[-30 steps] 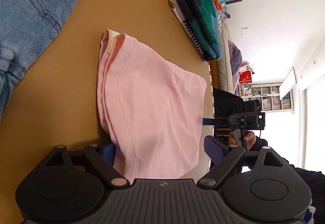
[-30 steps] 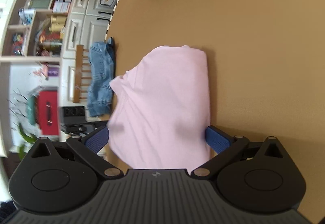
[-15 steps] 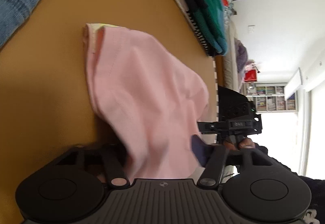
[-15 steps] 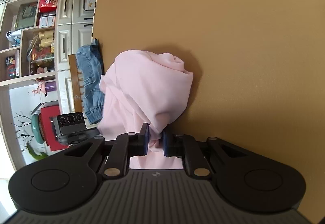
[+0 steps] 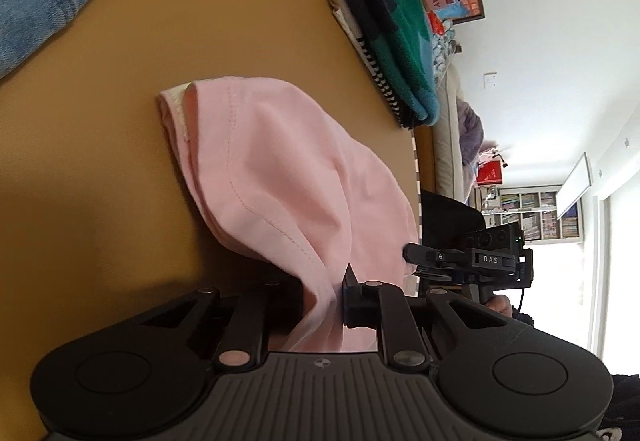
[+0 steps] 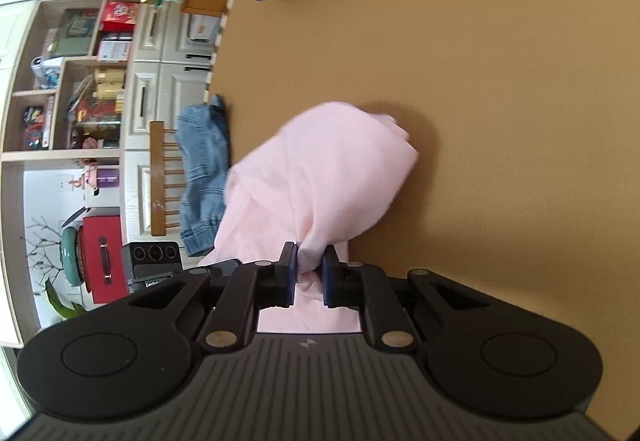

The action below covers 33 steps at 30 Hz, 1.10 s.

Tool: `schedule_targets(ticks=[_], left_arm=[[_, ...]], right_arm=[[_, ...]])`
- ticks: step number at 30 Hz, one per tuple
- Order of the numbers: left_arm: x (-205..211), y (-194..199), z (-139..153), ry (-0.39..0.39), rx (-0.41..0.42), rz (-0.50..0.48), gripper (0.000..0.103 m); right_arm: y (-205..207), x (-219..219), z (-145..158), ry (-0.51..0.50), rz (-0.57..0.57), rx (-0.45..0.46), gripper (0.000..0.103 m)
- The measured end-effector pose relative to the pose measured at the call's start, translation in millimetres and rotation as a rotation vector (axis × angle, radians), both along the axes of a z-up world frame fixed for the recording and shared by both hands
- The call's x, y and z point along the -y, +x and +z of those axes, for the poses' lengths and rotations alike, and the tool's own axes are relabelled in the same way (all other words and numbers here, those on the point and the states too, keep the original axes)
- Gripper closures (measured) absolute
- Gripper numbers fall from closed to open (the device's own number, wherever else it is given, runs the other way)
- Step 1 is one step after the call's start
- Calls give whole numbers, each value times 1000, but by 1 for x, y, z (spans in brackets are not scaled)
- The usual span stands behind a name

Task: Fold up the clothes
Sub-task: 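Lift the pink bundle with both grippers and carry it onto the green-blue clothes stack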

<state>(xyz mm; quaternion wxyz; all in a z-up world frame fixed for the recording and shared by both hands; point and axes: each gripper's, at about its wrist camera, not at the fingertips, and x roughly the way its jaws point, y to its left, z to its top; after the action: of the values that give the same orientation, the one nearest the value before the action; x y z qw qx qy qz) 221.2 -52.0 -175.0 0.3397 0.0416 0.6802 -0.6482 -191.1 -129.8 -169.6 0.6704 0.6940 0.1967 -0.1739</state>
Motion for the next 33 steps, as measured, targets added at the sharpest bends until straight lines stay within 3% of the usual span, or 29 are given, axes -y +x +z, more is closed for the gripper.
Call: schedule_targets(ticks=[7, 16, 21, 25, 27, 29, 30, 31, 32, 33], left_arm=[[5, -13, 35, -65, -3, -5, 85], [53, -25, 121, -209, 25, -4, 86], [116, -44, 194, -348, 50, 20, 86], [183, -56, 243, -432, 23, 52, 85], [220, -65, 249, -429, 40, 48, 84], [257, -74, 235, -373, 87, 47, 76], [274, -78, 224, -336, 128, 48, 63], [291, -82, 201, -285, 217, 55, 46], [304, -84, 177, -215, 334, 100, 43], [312, -84, 158, -135, 448, 159, 44]], right_arm=[[-4, 3, 31, -57, -14, 37, 91], [-22, 51, 105, -208, -67, 121, 94], [-34, 112, 171, -349, -92, 142, 94], [-48, 166, 217, -447, -116, 136, 94], [-58, 194, 229, -474, -134, 108, 94], [-67, 227, 208, -427, -169, 41, 94], [-71, 244, 198, -402, -186, 7, 91], [-74, 258, 175, -369, -233, -83, 78], [-78, 273, 152, -334, -280, -173, 40], [-82, 283, 128, -327, -319, -272, 33]])
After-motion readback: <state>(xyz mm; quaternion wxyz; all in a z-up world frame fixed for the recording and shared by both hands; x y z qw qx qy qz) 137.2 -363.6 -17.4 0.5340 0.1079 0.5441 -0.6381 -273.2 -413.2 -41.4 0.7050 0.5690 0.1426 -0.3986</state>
